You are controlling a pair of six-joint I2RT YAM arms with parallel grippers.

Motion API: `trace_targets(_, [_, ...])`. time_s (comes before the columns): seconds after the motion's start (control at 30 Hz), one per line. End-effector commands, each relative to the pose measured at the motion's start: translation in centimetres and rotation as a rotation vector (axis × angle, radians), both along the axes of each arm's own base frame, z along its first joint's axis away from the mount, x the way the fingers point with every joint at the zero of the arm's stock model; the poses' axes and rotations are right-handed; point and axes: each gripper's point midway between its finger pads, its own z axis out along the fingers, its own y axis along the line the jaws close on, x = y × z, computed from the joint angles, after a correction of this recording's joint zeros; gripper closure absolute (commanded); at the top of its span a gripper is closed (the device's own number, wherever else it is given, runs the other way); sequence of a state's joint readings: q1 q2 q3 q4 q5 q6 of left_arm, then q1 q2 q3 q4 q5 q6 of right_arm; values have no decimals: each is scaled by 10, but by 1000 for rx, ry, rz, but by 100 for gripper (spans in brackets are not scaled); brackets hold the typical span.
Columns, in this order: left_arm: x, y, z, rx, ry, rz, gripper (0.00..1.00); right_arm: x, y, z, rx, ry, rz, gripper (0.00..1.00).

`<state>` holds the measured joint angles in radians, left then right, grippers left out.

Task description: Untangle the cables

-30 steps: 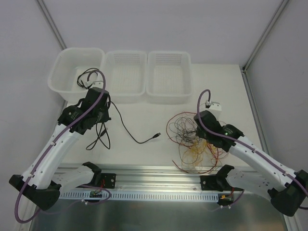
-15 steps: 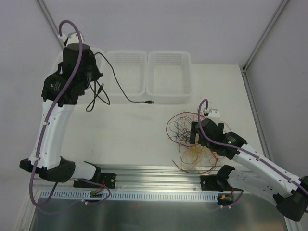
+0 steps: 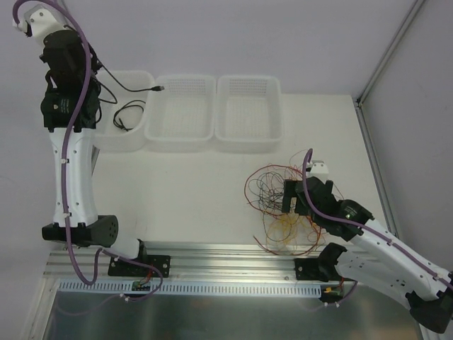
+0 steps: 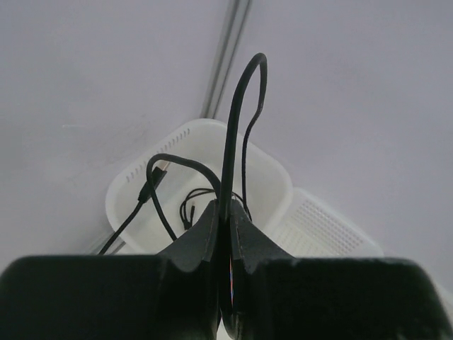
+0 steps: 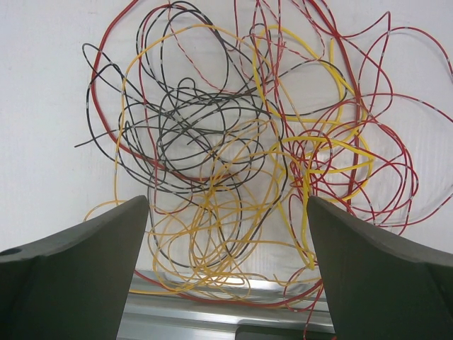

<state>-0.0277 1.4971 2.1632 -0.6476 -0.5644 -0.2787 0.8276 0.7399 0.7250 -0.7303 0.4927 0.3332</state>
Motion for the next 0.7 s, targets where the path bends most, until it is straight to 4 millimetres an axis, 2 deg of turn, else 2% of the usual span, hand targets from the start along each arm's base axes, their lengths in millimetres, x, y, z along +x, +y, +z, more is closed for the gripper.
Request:
trace_targets(0.0, [25, 33, -2, -24, -102, 78, 100, 1, 0, 1, -10, -10, 8, 0])
trace_targets(0.07, [46, 43, -20, -84, -105, 77, 100, 1, -1, 0, -15, -10, 5, 0])
trace_targets(0.1, [52, 55, -26, -102, -109, 92, 100, 1, -2, 0, -18, -10, 5, 0])
trace_targets(0.13, [70, 60, -43, -121, -81, 90, 100, 1, -2, -1, -25, -7, 5, 0])
trace_targets(0.2, [83, 74, -54, -137, -74, 116, 100, 2, -3, 0, -33, -12, 2, 0])
trace_targets(0.23, [99, 80, -75, -141, -31, 125, 100, 2, -3, 0, -38, -10, 2, 0])
trace_targets(0.27, [106, 82, -83, -140, -16, 122, 100, 3, -6, 0, -49, -7, -5, 0])
trace_targets(0.3, [119, 89, -101, -144, 18, 127, 100, 2, -6, -1, -56, -4, -4, 0])
trace_targets(0.37, [134, 89, -123, -159, 59, 88, 100, 2, -7, -2, -68, 2, -6, 0])
trace_targets(0.4, [147, 90, -145, -175, 99, 73, 100, 2, -8, -3, -73, 3, -9, 0])
trace_targets(0.47, [162, 87, -171, -202, 142, 23, 99, 2, -8, -4, -75, 6, -8, 0])
trace_targets(0.5, [172, 90, -196, -212, 190, 12, 96, 3, -7, -2, -71, 4, -7, 0])
trace_targets(0.53, [177, 90, -206, -217, 209, -4, 94, 2, -7, -3, -75, 11, -7, 0])
trace_targets(0.57, [182, 91, -223, -225, 240, -16, 86, 2, -7, -3, -77, 16, -5, 0])
trace_targets(0.63, [181, 95, -230, -249, 246, -17, 73, 1, -6, -3, -75, 19, 3, 0])
trace_targets(0.67, [181, 93, -234, -266, 251, -38, 58, 1, -5, -2, -75, 17, 8, 1])
